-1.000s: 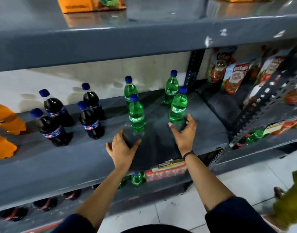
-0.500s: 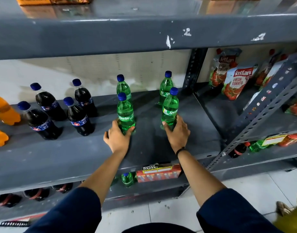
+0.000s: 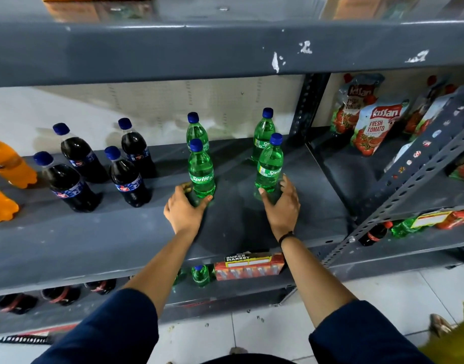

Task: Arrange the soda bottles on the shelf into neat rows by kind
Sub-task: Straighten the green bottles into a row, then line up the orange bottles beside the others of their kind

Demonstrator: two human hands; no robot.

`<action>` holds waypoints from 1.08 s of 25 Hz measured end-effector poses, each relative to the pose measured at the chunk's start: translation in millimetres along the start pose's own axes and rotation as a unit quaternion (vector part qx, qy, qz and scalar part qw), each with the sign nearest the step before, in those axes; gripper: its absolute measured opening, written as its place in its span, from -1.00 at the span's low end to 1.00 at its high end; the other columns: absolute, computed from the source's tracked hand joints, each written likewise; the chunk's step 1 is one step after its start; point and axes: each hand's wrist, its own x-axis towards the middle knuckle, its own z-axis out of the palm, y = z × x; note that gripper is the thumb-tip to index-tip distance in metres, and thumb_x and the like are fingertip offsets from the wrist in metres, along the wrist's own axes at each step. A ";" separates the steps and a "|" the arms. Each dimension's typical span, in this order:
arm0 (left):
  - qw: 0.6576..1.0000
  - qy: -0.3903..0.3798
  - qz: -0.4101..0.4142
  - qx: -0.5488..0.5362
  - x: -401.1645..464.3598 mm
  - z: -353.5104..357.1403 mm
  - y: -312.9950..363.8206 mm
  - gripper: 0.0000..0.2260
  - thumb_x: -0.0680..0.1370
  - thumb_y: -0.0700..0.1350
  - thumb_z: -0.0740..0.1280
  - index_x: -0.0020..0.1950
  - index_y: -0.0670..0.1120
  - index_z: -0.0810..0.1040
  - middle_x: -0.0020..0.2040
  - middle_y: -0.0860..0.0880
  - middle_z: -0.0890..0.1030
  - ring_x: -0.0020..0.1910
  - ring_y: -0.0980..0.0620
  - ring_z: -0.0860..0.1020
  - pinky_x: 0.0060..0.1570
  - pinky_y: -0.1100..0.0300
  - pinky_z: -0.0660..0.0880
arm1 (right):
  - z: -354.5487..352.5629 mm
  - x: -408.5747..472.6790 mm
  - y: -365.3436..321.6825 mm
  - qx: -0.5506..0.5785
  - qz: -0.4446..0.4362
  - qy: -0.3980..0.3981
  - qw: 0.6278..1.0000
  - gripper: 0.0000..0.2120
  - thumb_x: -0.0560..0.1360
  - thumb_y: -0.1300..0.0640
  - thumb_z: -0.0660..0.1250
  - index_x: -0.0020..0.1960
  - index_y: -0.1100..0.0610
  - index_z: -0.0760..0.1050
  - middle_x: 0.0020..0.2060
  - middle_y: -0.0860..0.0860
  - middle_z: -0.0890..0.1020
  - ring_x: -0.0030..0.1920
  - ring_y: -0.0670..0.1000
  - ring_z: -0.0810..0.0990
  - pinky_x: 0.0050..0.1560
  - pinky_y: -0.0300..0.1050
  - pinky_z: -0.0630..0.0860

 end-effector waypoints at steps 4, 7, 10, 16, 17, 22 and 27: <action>0.994 -0.028 0.023 -0.104 0.6 -20.8 -18.1 -0.65 0.41 -0.11 0.46 0.13 -0.17 0.49 0.11 -0.12 0.62 0.15 -0.09 0.54 0.19 0.01 0.46 | 7.2 -30.3 -19.1 0.090 0.031 0.066 0.993 -0.60 0.41 0.06 0.43 0.16 0.19 0.44 0.01 0.10 0.59 0.03 0.08 0.56 0.08 0.18 0.52; 0.992 -0.020 0.040 -0.121 -0.9 -53.8 -40.4 -0.77 0.44 -0.19 0.42 0.07 -0.17 0.52 0.00 -0.06 0.64 0.03 -0.03 0.59 0.12 0.05 0.50 | 33.5 -73.2 -51.7 0.141 0.048 0.025 0.989 -0.70 0.44 0.09 0.41 0.11 0.18 0.46 -0.06 0.02 0.56 -0.05 0.03 0.55 0.07 0.07 0.53; 0.990 0.005 0.021 -0.140 2.4 -104.4 -76.1 -0.82 0.46 -0.23 0.40 0.04 -0.15 0.53 -0.08 0.00 0.62 -0.07 0.07 0.59 0.05 0.20 0.50 | 75.0 -124.9 -92.8 0.173 0.023 -0.061 0.983 -0.78 0.44 0.05 0.40 0.03 0.04 0.45 -0.12 -0.01 0.57 -0.09 0.00 0.56 0.01 -0.08 0.51; 0.988 0.099 -0.050 -0.107 37.6 -252.5 -190.4 -0.87 0.46 -0.24 0.39 -0.02 -0.10 0.53 -0.09 -0.03 0.64 -0.12 0.20 0.58 0.02 0.25 0.46 | 191.4 -223.6 -198.3 0.200 -0.013 -0.276 0.940 -0.84 0.43 0.03 0.42 -0.05 0.04 0.50 -0.23 -0.07 0.63 -0.20 -0.11 0.60 -0.10 -0.22 0.51; 0.988 0.110 -0.061 -0.094 45.4 -274.3 -205.7 -0.88 0.47 -0.24 0.39 -0.02 -0.14 0.54 -0.06 -0.07 0.64 -0.08 0.10 0.58 0.02 0.24 0.45 | 209.3 -234.4 -215.5 0.210 -0.014 -0.310 0.927 -0.81 0.42 0.07 0.43 -0.01 0.06 0.52 -0.18 -0.05 0.65 -0.16 -0.10 0.61 -0.06 -0.22 0.51; 0.977 0.185 -0.097 -0.050 85.1 -361.0 -267.6 -0.77 0.45 -0.17 0.41 0.05 -0.21 0.48 0.03 -0.19 0.58 0.03 -0.12 0.54 -0.05 0.24 0.38 | 290.3 -267.7 -282.8 0.202 -0.026 -0.341 0.918 -0.48 0.34 0.11 0.50 0.24 0.15 0.42 0.14 0.10 0.56 0.11 0.02 0.54 0.15 -0.11 0.45; 0.956 0.249 -0.144 -0.049 134.8 -411.3 -311.1 -0.35 0.36 -0.03 0.50 0.34 -0.20 0.32 0.28 -0.23 0.46 0.29 -0.19 0.41 0.29 -0.05 0.36 | 340.3 -261.4 -321.8 0.187 0.000 -0.322 0.928 -0.31 0.27 0.11 0.55 0.31 0.11 0.32 0.19 0.05 0.51 0.14 0.01 0.52 0.20 0.02 0.48</action>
